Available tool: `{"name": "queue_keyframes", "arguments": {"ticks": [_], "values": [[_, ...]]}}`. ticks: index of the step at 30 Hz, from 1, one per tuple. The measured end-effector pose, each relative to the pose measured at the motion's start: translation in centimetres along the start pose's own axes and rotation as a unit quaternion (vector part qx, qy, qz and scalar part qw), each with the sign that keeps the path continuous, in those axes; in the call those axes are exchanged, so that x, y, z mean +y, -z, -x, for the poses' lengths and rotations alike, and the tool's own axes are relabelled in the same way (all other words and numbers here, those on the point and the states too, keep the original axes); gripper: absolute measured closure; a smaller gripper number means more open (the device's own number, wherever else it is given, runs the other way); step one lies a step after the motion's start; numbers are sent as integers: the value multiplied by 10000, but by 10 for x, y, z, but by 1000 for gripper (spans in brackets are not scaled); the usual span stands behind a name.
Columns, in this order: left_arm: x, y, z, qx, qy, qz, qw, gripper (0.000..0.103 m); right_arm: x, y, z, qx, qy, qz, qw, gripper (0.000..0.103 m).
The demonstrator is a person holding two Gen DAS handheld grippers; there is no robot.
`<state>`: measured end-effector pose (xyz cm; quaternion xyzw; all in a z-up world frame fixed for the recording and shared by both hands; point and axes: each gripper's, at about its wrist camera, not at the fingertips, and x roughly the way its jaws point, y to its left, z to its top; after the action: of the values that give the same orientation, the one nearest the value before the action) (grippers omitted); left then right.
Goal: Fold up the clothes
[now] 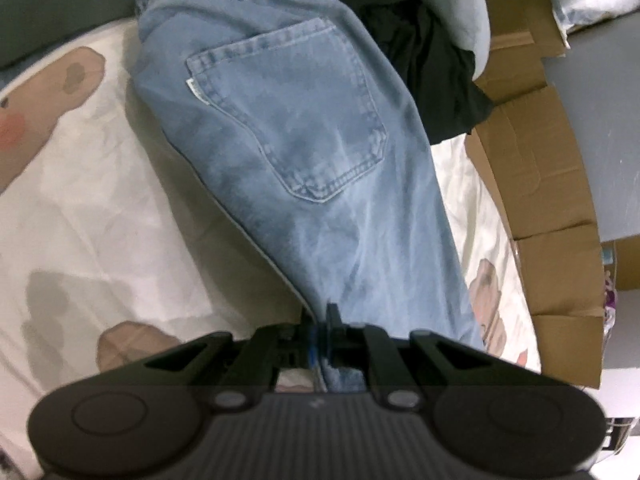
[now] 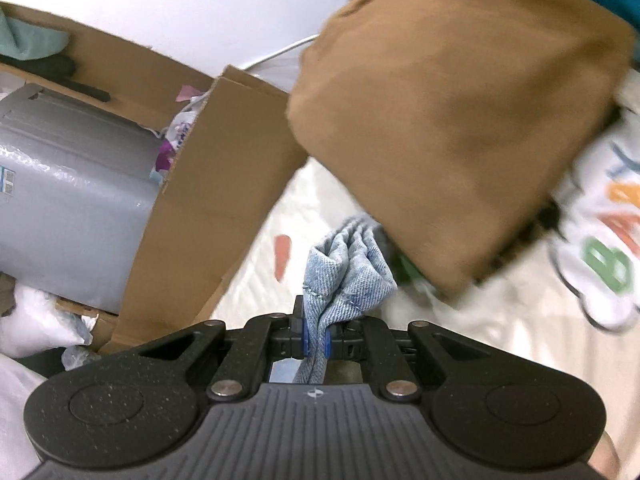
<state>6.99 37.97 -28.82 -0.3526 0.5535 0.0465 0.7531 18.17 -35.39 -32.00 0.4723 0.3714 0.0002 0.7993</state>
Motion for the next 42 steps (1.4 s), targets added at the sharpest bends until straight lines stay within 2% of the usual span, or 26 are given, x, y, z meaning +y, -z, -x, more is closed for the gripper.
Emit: {"name": "queue_keyframes", "arguments": {"ticks": [8,16,22,37,42], "values": [[0,13,7,153,-130,-250,9995,98,-43,34,51,-99,151,-175,9997,97],[2,26,6,374,-161,-467,9981,98,-66,54,93,-187,419,-40,9989,97],[0,22,6,502,-145,-572,9970,98,-92,67,118,-326,580,-50,9978,97],[5,-3,9,782,-189,-884,9928,98,-138,91,150,-333,1043,-275,9936,97],[7,-10,5,854,-206,-880,9922,98,-149,93,147,-366,1173,-416,9916,97]]}}
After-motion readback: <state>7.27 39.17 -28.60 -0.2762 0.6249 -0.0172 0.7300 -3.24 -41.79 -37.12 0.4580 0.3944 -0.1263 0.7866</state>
